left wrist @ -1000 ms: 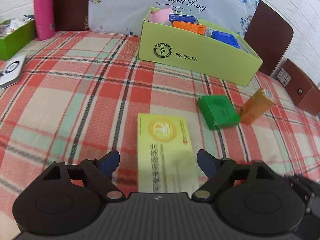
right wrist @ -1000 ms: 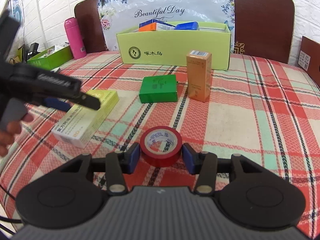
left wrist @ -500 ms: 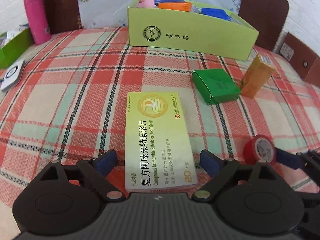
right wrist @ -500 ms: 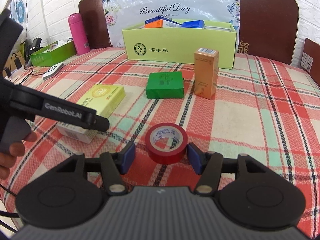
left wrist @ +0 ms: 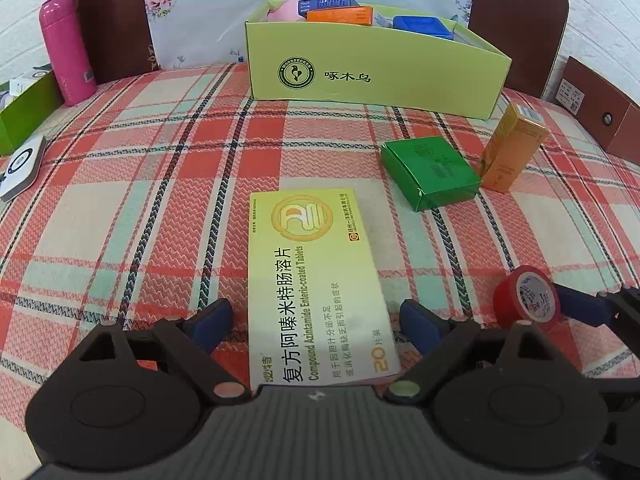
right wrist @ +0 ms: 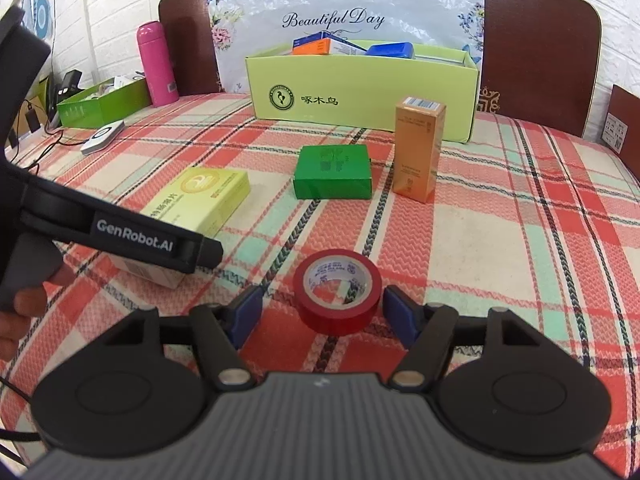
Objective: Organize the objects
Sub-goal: 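Carry the tape roll and yellow-white box into the lime-green box and release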
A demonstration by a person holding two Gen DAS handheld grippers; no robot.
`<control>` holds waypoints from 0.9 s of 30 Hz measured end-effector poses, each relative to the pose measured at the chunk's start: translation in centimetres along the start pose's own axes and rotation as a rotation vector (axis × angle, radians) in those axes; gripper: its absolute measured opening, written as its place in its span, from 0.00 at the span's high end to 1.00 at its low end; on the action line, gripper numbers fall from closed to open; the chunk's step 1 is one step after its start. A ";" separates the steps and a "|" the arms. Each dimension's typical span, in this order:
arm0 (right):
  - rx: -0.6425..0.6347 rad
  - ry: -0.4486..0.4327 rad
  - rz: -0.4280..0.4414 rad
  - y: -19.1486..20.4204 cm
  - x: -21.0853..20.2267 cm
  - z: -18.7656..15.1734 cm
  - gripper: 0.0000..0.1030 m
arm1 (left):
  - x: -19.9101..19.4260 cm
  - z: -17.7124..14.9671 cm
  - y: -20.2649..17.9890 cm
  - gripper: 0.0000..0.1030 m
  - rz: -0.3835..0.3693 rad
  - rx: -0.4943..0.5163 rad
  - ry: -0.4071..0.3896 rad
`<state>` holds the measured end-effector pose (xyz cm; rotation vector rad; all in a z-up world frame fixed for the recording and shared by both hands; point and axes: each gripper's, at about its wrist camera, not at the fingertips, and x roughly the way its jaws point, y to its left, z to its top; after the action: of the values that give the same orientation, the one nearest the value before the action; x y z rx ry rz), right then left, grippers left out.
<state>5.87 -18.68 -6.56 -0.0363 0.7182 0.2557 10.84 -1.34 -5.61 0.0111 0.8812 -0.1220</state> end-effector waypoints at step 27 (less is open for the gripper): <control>-0.017 -0.267 0.029 -2.1 -5.7 10.0 0.56 | -9.0 10.7 1.1 0.31 -0.200 -0.028 -0.360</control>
<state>8.72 -20.80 4.62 -0.0077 0.4511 0.2878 13.47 -0.01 8.08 -0.1224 0.5222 -0.2890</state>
